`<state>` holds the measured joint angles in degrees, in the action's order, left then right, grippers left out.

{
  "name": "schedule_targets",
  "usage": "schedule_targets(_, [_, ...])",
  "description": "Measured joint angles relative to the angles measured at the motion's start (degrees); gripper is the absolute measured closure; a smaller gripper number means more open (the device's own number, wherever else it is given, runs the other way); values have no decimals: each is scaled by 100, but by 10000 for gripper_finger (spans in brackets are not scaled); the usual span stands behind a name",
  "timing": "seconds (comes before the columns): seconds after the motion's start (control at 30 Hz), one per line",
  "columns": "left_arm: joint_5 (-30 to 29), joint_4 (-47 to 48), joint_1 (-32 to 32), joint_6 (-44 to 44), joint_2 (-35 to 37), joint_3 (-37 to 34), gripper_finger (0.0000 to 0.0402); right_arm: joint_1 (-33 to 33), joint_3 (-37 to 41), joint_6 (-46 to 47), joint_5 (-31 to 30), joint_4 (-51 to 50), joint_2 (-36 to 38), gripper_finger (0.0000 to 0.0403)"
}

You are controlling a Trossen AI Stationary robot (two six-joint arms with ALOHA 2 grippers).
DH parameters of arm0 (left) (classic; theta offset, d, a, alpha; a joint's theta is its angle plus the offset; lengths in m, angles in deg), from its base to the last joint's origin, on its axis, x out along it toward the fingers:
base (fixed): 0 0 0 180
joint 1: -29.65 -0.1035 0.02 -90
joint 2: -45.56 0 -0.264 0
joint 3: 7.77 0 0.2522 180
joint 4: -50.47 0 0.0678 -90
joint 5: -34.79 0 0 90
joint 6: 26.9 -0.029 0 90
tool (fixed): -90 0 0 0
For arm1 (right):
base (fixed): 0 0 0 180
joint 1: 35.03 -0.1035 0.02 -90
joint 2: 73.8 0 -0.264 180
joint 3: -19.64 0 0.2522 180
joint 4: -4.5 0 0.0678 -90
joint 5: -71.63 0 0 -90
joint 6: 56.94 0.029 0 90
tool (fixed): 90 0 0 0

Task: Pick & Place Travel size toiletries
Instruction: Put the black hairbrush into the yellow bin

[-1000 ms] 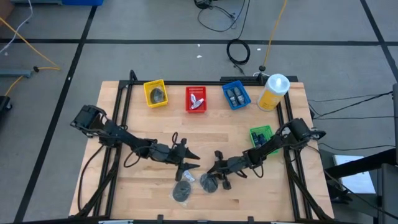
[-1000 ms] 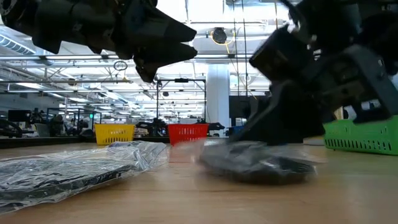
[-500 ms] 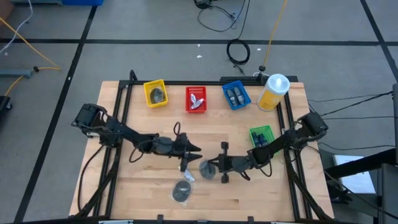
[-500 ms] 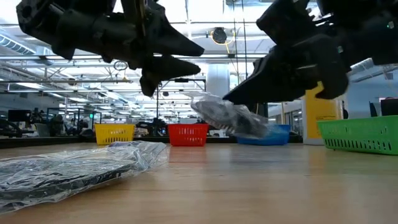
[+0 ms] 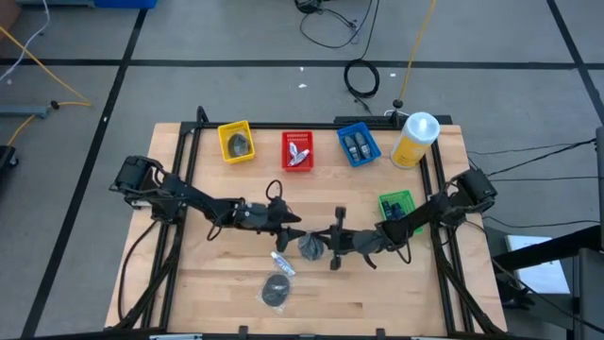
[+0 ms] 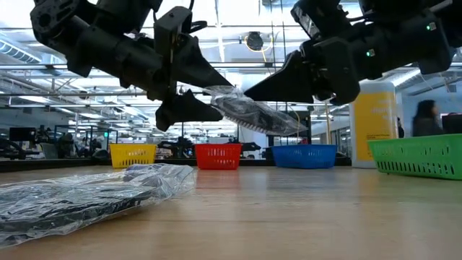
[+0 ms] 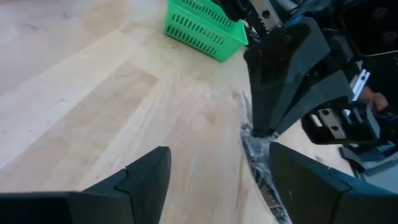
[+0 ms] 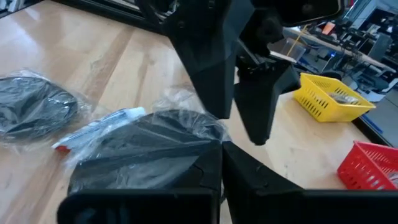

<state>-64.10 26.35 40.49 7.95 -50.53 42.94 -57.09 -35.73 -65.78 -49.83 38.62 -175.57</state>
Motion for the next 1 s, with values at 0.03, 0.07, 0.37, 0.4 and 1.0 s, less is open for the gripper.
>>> schedule_targets(0.03, [53, -4, -8, 11, 0, 0, 144, 23, 0, -8, 2, 18, 0, 402])
schedule_targets(0.07, [109, -8, -11, 25, 0, 0, 151, 37, 0, -26, 0, 29, 0, 402])
schedule_targets(0.37, [488, -7, -220, 283, 0, 0, 193, 110, -2, -88, 2, -284, 2, 402])
schedule_targets(0.4, [609, -9, -277, 287, 0, 0, 194, 110, -2, -88, 2, -373, 2, 402])
schedule_targets(1.0, [1398, -243, -346, 339, 0, -1, 135, 293, -2, -670, -317, 282, 2, 403])
